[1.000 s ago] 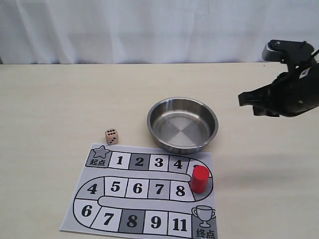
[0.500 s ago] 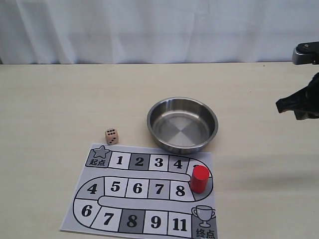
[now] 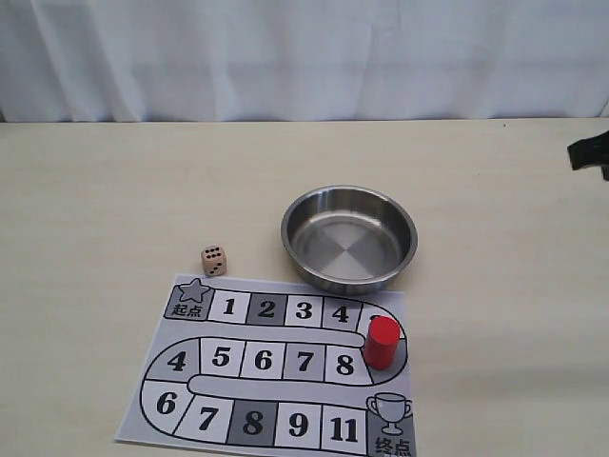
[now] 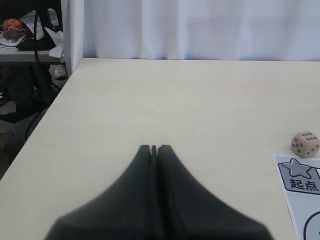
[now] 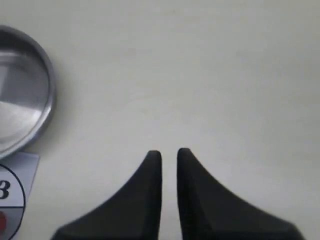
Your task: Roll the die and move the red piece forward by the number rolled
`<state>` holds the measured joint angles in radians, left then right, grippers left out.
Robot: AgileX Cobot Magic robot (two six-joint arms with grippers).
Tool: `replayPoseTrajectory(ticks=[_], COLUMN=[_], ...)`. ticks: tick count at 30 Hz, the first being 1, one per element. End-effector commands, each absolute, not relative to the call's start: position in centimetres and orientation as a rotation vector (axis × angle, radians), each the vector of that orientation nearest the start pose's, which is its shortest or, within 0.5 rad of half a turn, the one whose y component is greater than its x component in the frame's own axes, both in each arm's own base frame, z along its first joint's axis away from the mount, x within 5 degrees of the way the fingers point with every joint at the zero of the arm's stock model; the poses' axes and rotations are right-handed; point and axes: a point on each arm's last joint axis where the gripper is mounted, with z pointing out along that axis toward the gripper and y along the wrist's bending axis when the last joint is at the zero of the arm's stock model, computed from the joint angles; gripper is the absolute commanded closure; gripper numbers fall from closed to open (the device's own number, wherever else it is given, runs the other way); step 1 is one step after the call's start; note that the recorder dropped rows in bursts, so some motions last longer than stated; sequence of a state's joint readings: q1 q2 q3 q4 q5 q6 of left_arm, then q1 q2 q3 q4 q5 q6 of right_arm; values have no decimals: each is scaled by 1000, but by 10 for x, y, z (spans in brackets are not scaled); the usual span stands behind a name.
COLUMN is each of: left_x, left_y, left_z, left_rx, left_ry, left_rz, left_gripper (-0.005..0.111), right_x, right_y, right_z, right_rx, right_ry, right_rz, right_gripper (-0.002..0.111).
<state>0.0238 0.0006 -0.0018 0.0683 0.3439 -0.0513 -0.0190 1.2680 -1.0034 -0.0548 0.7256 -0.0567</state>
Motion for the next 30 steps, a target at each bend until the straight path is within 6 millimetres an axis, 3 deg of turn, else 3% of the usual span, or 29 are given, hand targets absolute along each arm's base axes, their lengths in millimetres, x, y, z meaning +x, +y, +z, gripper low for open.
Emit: replayPoseTrajectory(ticks=[1,8,15,23,25,30], left_x=[54,54,54,54,54,54], left_y=[3,3,3,3,3,3], left_z=[183,183,183,183,183,183], left_rx=[-31,-31,-31,-31,-31,-31], left_ry=[1813,1813,1813,1813,1813,1813], left_rz=[42,42,42,42,42,42], left_gripper=[107,107,107,107,107,107], right_x=[224,154,81,10,-12,-41], right_y=[-8,-7,-6,-5,-4,-3], right_z=[350,396,413,403,393,369], right_rx=[2,20,25,29,31,30], right_ry=[2333,2129,2003,1821,1764,1631], right_rz=[-77,-74,-78,-78,-78,-77], right_gripper=[97,97,97,97,97,97])
